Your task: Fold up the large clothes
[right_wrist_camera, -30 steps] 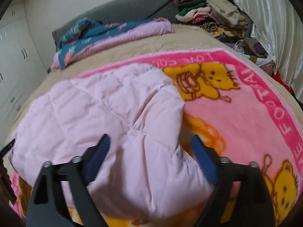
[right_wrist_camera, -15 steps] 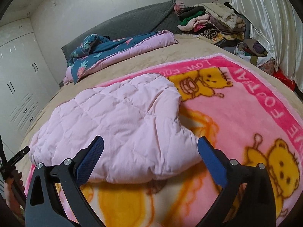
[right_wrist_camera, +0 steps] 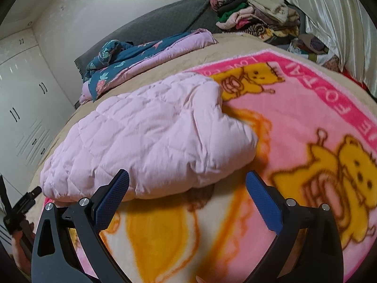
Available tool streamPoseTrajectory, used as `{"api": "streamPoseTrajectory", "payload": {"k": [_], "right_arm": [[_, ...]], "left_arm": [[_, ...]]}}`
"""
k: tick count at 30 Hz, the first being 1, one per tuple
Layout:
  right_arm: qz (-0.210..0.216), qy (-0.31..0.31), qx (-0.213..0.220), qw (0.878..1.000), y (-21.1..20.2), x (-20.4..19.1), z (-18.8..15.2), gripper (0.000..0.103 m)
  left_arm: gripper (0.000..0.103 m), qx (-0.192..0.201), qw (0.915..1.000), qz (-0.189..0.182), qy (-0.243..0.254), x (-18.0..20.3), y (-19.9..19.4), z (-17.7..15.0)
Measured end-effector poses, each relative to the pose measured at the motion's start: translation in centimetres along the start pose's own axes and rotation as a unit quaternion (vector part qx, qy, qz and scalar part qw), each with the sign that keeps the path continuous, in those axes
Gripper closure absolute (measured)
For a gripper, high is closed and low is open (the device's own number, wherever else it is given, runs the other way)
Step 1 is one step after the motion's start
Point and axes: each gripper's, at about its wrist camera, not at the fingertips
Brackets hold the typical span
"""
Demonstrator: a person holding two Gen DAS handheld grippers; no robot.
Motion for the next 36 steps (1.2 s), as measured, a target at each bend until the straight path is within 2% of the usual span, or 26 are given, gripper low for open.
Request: {"api": "streamPoseTrajectory", "payload": {"k": [5,16,26,29,36], "right_arm": [[-0.001,0.025,-0.005,1.000,0.1,0.4,-0.6,0.004],[-0.018,0.072,-0.018,0.997,2.0,1.7,0.0,0.004],[-0.018,0.104,-0.035,0.994,5.4,2.2,0.8,0.004],[-0.012,0.107,-0.039,0.993,6.1,2.2,1.2,0.004],[0.003,0.127,-0.055,0.990,8.1,2.4,2.1,0.004]], "left_arm": [[0.010,-0.016,0.9991,-0.032,-0.025,-0.1,0.7,-0.8],[0.010,-0.036,0.9938,-0.064,-0.084,-1.8,2.8,-1.3],[0.010,-0.053,0.9841,-0.100,-0.137,-2.8,4.8,-1.4],[0.009,-0.059,0.9777,-0.118,-0.163,-3.1,5.5,-1.3],[0.009,-0.048,0.9708,-0.139,-0.190,-3.3,6.2,-0.7]]}}
Point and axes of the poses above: each gripper's, at about its wrist camera, not at the fingertips, and y roughly the way its jaws point, x to its right, z to its top, and after that the axes turned 4 degrees about y, right-handed
